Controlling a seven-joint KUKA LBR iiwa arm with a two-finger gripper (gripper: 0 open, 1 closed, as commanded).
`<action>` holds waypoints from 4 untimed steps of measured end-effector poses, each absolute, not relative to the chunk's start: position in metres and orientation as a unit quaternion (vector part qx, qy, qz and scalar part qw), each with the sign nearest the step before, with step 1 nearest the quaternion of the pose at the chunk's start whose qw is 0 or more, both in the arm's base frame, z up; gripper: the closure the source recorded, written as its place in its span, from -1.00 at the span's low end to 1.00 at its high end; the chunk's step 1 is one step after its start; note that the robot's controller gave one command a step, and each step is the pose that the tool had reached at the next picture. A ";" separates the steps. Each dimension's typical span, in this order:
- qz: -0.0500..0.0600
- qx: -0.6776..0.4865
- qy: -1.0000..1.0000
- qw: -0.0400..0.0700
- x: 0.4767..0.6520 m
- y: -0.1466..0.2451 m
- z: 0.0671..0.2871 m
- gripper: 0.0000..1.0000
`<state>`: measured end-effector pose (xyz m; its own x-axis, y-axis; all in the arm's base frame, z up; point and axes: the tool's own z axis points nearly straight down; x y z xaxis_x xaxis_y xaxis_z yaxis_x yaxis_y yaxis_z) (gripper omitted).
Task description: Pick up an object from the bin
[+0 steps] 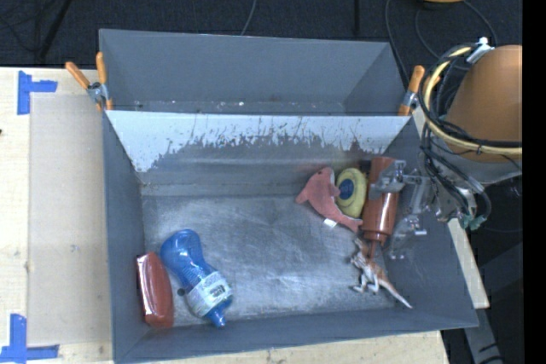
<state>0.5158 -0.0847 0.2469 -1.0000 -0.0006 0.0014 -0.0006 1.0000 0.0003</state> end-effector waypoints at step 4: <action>-0.013 0.262 -0.965 0.007 0.575 -0.147 0.070 -1.00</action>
Offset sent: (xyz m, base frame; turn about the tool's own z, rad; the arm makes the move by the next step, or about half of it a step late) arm 0.0473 -0.0698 -0.1769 -0.3334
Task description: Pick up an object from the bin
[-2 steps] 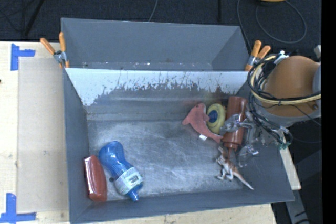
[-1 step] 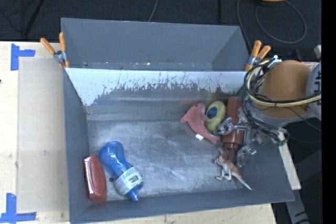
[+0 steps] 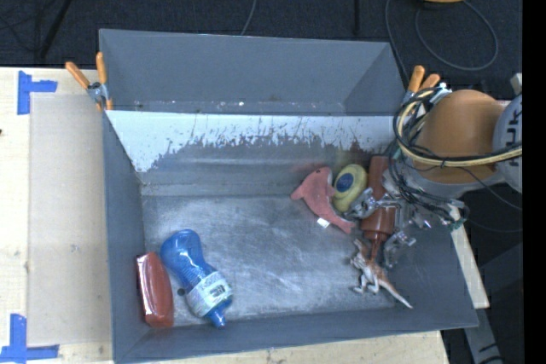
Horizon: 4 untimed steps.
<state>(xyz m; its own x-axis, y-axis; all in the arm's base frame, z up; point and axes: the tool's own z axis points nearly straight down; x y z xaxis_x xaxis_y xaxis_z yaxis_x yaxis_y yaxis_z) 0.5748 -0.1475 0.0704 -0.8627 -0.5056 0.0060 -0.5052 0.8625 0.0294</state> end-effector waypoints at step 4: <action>-0.007 0.427 -0.904 -0.001 0.577 -0.145 0.090 1.00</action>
Offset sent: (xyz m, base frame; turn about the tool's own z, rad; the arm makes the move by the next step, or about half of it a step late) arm 0.0000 0.0000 0.0000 0.0000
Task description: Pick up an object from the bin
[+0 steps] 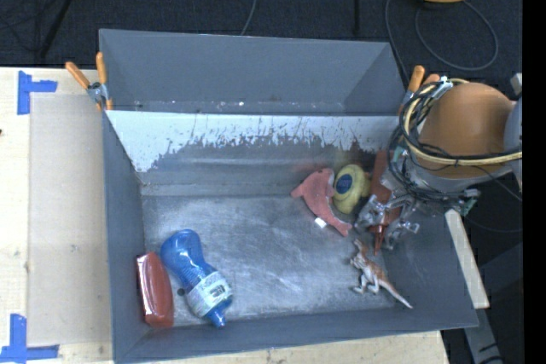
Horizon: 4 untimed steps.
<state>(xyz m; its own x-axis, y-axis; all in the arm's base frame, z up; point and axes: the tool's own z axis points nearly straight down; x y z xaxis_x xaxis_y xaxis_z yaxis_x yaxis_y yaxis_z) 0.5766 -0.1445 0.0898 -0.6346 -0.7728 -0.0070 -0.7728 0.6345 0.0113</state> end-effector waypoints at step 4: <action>0.002 -0.426 0.905 0.000 0.577 -0.145 0.129 1.00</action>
Offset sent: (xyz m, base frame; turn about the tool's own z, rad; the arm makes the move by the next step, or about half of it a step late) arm -0.0001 0.0001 0.0115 0.0000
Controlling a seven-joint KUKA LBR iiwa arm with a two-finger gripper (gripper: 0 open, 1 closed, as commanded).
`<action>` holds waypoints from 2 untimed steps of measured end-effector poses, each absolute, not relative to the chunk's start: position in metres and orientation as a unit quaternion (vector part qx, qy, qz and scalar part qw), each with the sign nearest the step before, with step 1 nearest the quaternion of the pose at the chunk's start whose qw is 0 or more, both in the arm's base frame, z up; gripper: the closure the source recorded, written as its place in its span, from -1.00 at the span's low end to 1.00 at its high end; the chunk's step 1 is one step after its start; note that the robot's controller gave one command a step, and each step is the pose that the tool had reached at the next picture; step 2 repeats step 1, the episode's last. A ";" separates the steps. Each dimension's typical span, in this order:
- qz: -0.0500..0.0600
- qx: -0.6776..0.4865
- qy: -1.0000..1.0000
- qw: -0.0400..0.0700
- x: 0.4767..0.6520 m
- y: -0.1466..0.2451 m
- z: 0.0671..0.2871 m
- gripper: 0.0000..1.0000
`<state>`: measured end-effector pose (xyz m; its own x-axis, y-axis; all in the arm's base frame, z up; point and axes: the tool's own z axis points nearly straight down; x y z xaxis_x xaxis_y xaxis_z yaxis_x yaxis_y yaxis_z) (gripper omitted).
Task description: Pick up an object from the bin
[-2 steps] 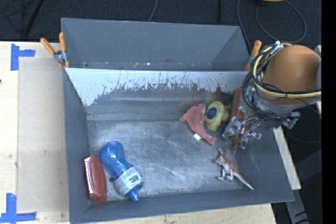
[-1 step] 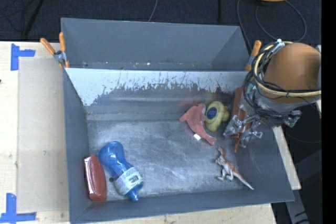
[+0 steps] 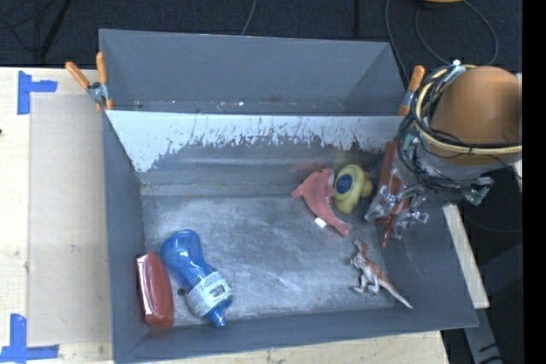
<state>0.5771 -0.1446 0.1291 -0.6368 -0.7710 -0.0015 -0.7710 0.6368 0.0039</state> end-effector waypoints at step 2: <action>-0.002 0.426 -0.905 0.001 0.577 -0.144 0.142 1.00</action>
Offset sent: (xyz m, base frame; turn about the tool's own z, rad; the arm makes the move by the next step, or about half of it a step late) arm 0.0001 0.0000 0.0340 0.0000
